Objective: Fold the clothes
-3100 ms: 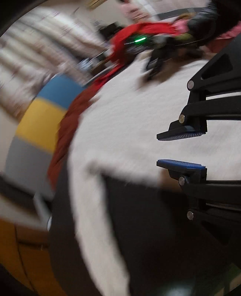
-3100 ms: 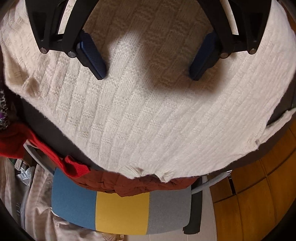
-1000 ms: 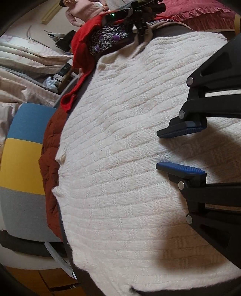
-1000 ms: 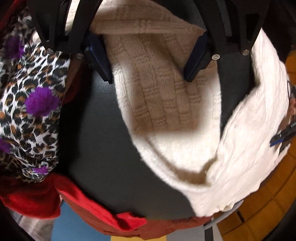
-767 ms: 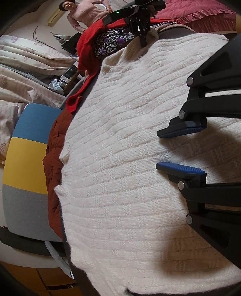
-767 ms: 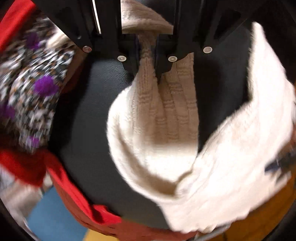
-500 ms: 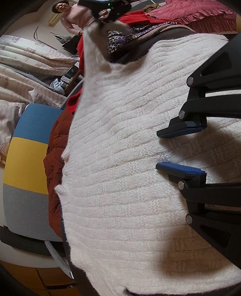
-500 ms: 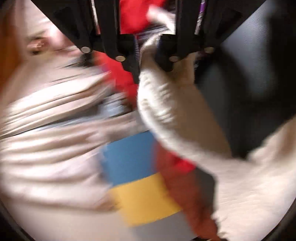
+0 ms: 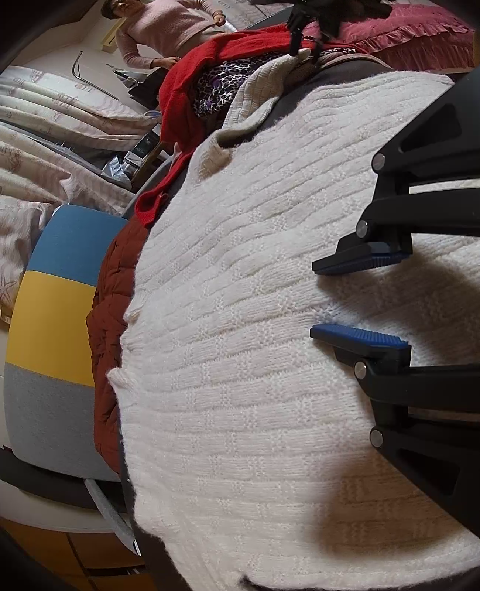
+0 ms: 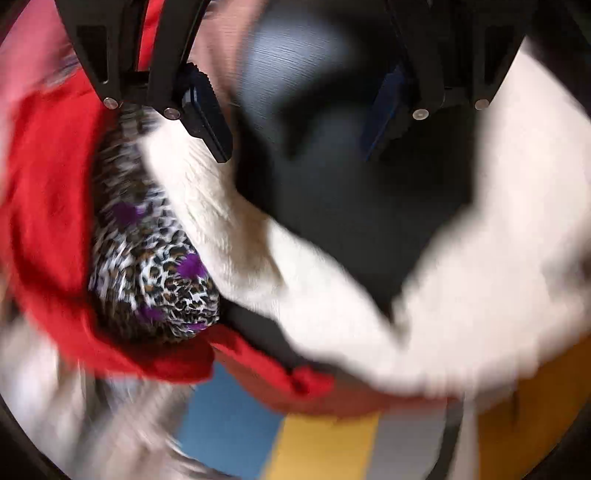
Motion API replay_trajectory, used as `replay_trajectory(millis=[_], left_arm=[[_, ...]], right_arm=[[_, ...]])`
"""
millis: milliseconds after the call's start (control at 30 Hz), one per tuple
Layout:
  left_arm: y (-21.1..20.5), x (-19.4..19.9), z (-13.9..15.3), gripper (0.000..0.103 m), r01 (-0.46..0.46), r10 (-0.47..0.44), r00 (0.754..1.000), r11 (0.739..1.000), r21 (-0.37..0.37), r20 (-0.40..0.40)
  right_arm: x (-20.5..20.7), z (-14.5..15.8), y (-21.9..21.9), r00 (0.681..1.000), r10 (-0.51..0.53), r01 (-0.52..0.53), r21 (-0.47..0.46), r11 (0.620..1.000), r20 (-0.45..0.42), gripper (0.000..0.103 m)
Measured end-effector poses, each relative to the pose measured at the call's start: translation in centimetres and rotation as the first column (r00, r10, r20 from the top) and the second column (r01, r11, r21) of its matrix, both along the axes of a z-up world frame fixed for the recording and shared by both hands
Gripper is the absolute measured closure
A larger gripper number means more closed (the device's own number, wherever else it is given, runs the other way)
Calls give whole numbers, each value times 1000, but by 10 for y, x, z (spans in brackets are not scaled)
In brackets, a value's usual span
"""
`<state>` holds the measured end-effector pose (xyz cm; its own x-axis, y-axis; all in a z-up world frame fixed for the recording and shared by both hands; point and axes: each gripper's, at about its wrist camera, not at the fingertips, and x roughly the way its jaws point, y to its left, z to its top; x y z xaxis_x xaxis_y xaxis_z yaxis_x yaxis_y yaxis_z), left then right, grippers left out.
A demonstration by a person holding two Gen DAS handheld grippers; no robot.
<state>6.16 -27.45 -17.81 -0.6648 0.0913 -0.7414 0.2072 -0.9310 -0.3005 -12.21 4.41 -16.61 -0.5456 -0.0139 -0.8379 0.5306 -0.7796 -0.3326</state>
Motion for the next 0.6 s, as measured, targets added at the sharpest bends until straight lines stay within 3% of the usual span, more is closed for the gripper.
replay_trajectory(millis=[167,333,600], left_arm=[[3,7,1,76,-5,5,1000,1000,-19,4],[6,12,3,76,-10,10,1000,999,-38,11],[-6,10,10,76,-31,29,999,999,44,45]], right_arm=[[-47,-3,-11,990,-125,138,-229,964,69,31],[-94,-5,-21,961,-227,274,-424,863,158,33],[-108,-8,-27,955,-289,295,-265,918,64,37]])
